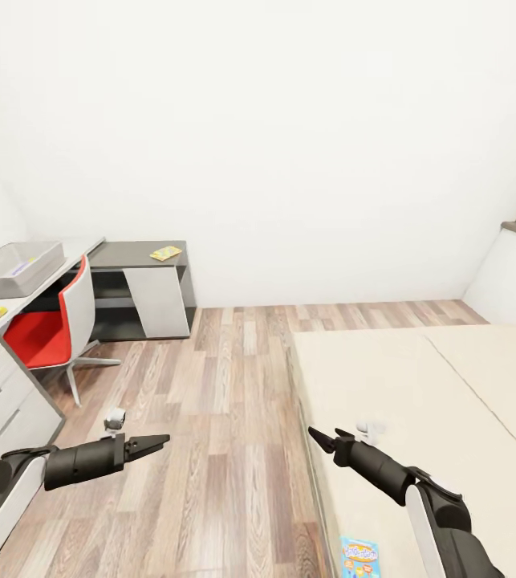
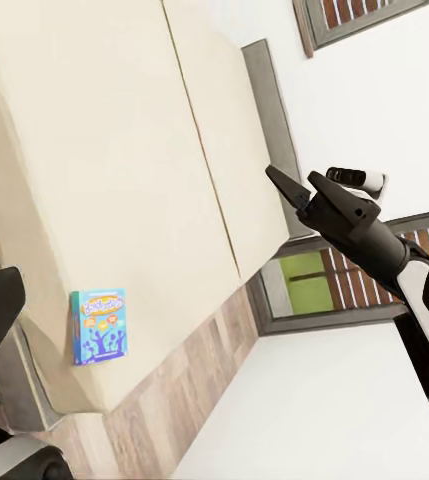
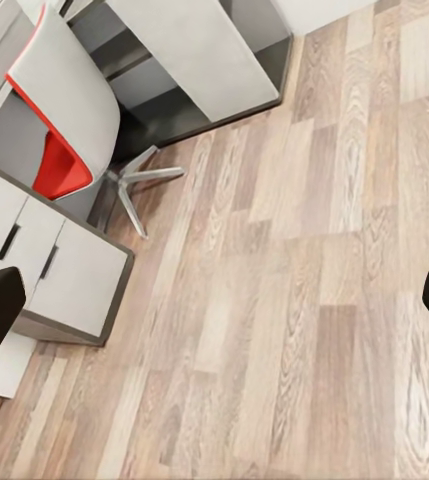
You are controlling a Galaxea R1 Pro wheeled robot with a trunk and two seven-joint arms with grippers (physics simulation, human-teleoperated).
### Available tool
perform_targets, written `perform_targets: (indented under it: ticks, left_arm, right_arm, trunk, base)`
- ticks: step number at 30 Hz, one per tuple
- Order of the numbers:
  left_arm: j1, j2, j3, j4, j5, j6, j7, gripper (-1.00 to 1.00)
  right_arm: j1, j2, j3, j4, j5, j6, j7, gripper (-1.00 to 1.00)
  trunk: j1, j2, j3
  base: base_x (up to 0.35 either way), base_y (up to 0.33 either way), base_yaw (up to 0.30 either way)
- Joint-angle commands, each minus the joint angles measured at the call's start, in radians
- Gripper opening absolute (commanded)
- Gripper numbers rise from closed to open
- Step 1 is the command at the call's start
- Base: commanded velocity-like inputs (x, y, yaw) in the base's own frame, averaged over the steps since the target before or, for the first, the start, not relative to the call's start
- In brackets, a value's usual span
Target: Put all the toys in the child's room - the three board games (two on the bed and one on the table), the two jigsaw puzzles on the table, and the tennis ball on the table - inside the toy box on the table in the child's room.
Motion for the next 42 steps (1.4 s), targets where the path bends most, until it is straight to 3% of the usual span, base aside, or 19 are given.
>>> perform_targets:
  ticks: [1, 18, 42]
  left_arm:
    - [-0.001, 0.0, 0.0, 0.0, 0.0, 0.004, -0.003, 1.0]
    - [-0.001, 0.012, 0.0, 0.0, 0.001, 0.004, -0.003, 1.0]
    - [-0.001, 0.016, 0.0, 0.0, 0.002, 0.004, -0.003, 1.0]
  right_arm:
    - [-0.001, 0.001, -0.003, -0.001, -0.005, 0.007, 0.003, 1.0]
    - [-0.001, 0.001, -0.003, 0.0, -0.005, 0.007, 0.0, 1.0]
    - [-0.001, 0.001, -0.004, 0.0, -0.006, 0.007, 0.0, 1.0]
  trunk:
    - [0.001, -0.002, -0.002]
    - [0.001, -0.002, -0.002]
    - [0.001, -0.002, 0.006]
  base:
    - [0.0, 0.28, 0.0]
    - [0.003, 0.281, -0.019]
    - [0.023, 0.24, -0.265]
